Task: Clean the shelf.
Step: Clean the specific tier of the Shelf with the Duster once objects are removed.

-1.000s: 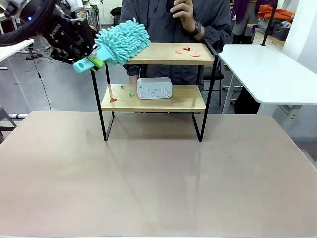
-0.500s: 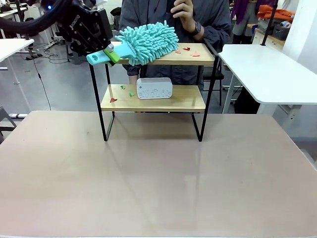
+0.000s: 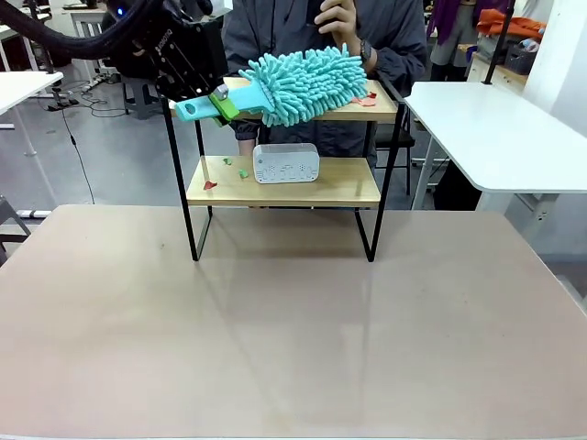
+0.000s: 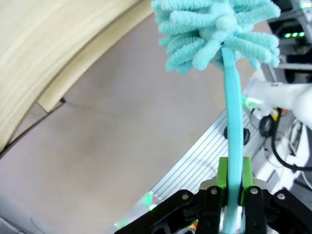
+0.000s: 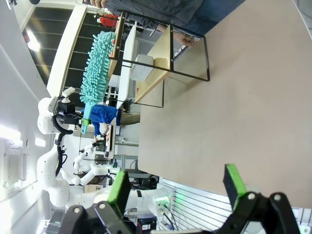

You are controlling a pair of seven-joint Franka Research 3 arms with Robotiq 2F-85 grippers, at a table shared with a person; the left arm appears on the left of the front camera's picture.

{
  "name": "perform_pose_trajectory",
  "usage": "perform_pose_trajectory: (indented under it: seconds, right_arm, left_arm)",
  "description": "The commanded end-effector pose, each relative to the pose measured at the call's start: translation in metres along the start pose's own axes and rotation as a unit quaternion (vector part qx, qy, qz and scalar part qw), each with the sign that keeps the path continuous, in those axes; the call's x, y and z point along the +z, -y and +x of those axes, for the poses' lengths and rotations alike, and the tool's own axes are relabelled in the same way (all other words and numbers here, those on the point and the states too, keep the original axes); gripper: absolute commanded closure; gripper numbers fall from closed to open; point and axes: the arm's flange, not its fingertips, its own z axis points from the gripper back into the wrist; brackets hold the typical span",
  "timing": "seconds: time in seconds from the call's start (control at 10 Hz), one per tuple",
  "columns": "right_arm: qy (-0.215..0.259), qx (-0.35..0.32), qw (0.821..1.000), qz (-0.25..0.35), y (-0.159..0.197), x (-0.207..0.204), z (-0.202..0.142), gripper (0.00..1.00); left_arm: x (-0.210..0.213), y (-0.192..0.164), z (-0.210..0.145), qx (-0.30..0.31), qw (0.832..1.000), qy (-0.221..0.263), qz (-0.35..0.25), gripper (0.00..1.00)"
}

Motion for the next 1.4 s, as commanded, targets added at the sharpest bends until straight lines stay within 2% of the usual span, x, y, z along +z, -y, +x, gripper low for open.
perform_pose_trajectory:
  seconds: [0.0,0.2,0.5,0.7,1.1,1.3]
  right_arm:
    - [0.007,0.013,1.000,0.011,-0.001,-0.001,0.001,0.00]
    - [0.007,0.013,1.000,0.011,-0.001,-0.001,0.001,0.00]
    - [0.007,0.013,1.000,0.011,-0.001,-0.001,0.001,0.00]
    - [0.007,0.013,1.000,0.011,-0.001,-0.001,0.001,0.00]
    - [0.007,0.013,1.000,0.011,-0.001,-0.001,0.001,0.00]
    - [0.007,0.013,1.000,0.011,-0.001,-0.001,0.001,0.00]
  left_arm:
    - [0.010,-0.001,0.000,-0.035,0.999,-0.040,-0.007,0.87]
    - [0.013,-0.004,-0.010,-0.085,0.990,-0.113,-0.014,0.87]
    - [0.034,-0.010,-0.029,-0.158,0.967,-0.184,-0.072,0.87]
    - [0.040,-0.013,-0.030,-0.150,0.973,-0.159,-0.073,0.87]
    - [0.042,-0.022,-0.035,-0.148,0.970,-0.163,-0.101,0.87]
    - [0.072,-0.036,-0.070,-0.148,0.971,-0.128,-0.141,0.87]
